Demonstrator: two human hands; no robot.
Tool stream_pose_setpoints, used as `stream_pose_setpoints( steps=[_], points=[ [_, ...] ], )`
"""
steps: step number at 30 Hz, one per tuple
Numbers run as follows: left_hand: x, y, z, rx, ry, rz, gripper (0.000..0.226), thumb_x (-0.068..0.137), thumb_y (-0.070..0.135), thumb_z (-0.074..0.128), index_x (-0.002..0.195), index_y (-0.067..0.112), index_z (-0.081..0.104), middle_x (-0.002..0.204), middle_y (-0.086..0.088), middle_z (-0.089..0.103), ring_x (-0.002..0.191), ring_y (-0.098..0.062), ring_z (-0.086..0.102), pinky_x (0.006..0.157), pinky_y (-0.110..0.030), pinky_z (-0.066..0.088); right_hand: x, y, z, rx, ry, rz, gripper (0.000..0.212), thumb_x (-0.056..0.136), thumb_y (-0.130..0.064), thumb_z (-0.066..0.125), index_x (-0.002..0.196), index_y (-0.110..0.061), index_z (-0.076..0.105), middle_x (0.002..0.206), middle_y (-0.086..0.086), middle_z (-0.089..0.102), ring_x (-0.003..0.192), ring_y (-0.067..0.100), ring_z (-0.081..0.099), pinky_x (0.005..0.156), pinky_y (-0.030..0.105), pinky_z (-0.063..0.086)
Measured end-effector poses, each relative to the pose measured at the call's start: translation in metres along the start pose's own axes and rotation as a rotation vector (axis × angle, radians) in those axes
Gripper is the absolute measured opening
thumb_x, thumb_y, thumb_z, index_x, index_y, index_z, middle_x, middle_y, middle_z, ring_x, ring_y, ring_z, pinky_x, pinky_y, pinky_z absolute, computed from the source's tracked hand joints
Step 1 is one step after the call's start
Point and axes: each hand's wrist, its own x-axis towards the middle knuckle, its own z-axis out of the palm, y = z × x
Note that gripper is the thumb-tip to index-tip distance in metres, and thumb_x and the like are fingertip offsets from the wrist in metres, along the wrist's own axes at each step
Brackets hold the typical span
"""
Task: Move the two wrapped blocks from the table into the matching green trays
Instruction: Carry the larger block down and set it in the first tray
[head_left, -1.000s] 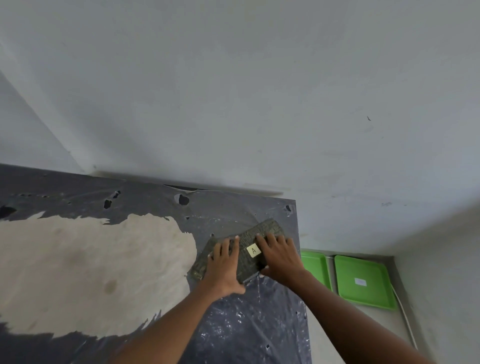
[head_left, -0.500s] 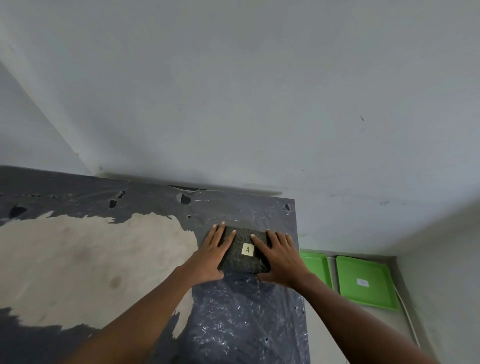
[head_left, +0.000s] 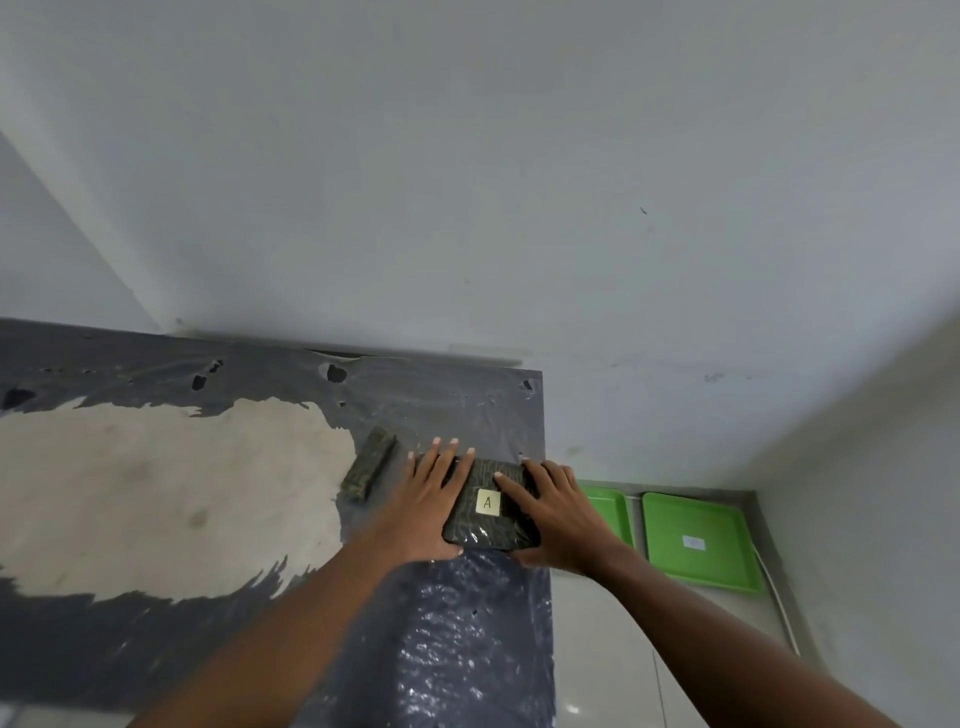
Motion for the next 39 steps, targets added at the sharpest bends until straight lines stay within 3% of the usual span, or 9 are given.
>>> stream_pose_setpoints(
  steps=[4, 8, 11, 14, 17, 27, 34, 39],
  points=[
    [-0.013, 0.041, 0.007, 0.011, -0.020, 0.006, 0.129, 0.065, 0.072, 0.065, 0.156, 0.020, -0.010, 0.165, -0.008, 0.000, 0.152, -0.036, -0.006, 0.115, -0.072, 0.000, -0.040, -0.001, 0.001, 0.012, 0.008, 0.005, 0.109, 0.063, -0.072, 0.068, 0.152, -0.027, 0.023, 0.142, 0.019, 0.040, 0.126, 0.034, 0.037, 0.108, 0.052, 0.040],
    [-0.023, 0.073, 0.008, 0.015, 0.008, 0.023, 0.124, 0.059, 0.070, 0.067, 0.155, 0.020, 0.005, 0.152, -0.007, 0.024, 0.143, -0.033, 0.022, 0.113, -0.073, 0.017, -0.079, -0.001, 0.001, 0.003, 0.007, 0.028, 0.105, 0.067, -0.073, 0.063, 0.152, -0.026, 0.022, 0.142, 0.021, 0.041, 0.126, 0.036, 0.039, 0.108, 0.054, 0.039],
    [-0.032, 0.097, 0.011, 0.012, 0.043, 0.046, 0.123, 0.056, 0.066, 0.070, 0.153, 0.017, 0.013, 0.145, -0.006, 0.030, 0.135, -0.031, 0.031, 0.110, -0.072, 0.025, -0.109, -0.003, -0.002, -0.002, -0.004, 0.074, 0.100, 0.070, -0.071, 0.059, 0.152, -0.026, 0.022, 0.146, 0.024, 0.038, 0.130, 0.041, 0.037, 0.110, 0.059, 0.035],
    [-0.042, 0.121, 0.017, 0.002, 0.064, 0.064, 0.122, 0.056, 0.063, 0.072, 0.153, 0.016, 0.015, 0.144, -0.007, 0.032, 0.133, -0.031, 0.032, 0.107, -0.074, 0.027, -0.141, -0.009, 0.002, -0.001, -0.015, 0.121, 0.099, 0.076, -0.063, 0.060, 0.155, -0.029, 0.011, 0.160, 0.026, 0.016, 0.147, 0.046, 0.014, 0.121, 0.062, 0.014],
    [-0.055, 0.145, 0.024, -0.012, 0.086, 0.090, 0.121, 0.056, 0.063, 0.074, 0.153, 0.015, 0.017, 0.143, -0.007, 0.034, 0.132, -0.031, 0.034, 0.105, -0.076, 0.028, -0.174, -0.015, 0.012, 0.009, -0.011, 0.165, 0.101, 0.080, -0.059, 0.061, 0.156, -0.030, 0.002, 0.163, 0.024, -0.002, 0.150, 0.044, -0.007, 0.122, 0.060, 0.001],
    [-0.068, 0.225, 0.050, -0.048, -0.006, 0.083, 0.123, 0.056, 0.061, 0.074, 0.153, 0.017, 0.013, 0.148, -0.008, 0.029, 0.138, -0.033, 0.027, 0.107, -0.077, 0.023, -0.263, 0.010, 0.033, 0.025, -0.072, 0.237, 0.104, 0.084, -0.065, 0.057, 0.154, -0.032, -0.011, 0.164, 0.016, -0.014, 0.151, 0.034, -0.016, 0.122, 0.055, -0.003],
    [-0.014, 0.284, 0.070, -0.047, -0.017, 0.069, 0.122, 0.054, 0.065, 0.072, 0.152, 0.017, 0.017, 0.143, -0.006, 0.033, 0.133, -0.031, 0.033, 0.108, -0.069, 0.030, -0.291, 0.087, 0.050, 0.093, -0.094, 0.243, 0.105, 0.084, -0.064, 0.058, 0.156, -0.022, -0.006, 0.163, 0.019, -0.013, 0.150, 0.034, -0.015, 0.124, 0.051, -0.002],
    [0.035, 0.337, 0.097, -0.087, -0.082, -0.014, 0.125, 0.053, 0.068, 0.072, 0.152, 0.020, 0.011, 0.145, -0.003, 0.027, 0.134, -0.028, 0.028, 0.112, -0.069, 0.019, -0.321, 0.174, 0.071, 0.190, -0.146, 0.329, 0.106, 0.084, -0.067, 0.055, 0.156, -0.018, -0.006, 0.164, 0.016, -0.012, 0.151, 0.034, -0.012, 0.124, 0.050, 0.005]
  ],
)
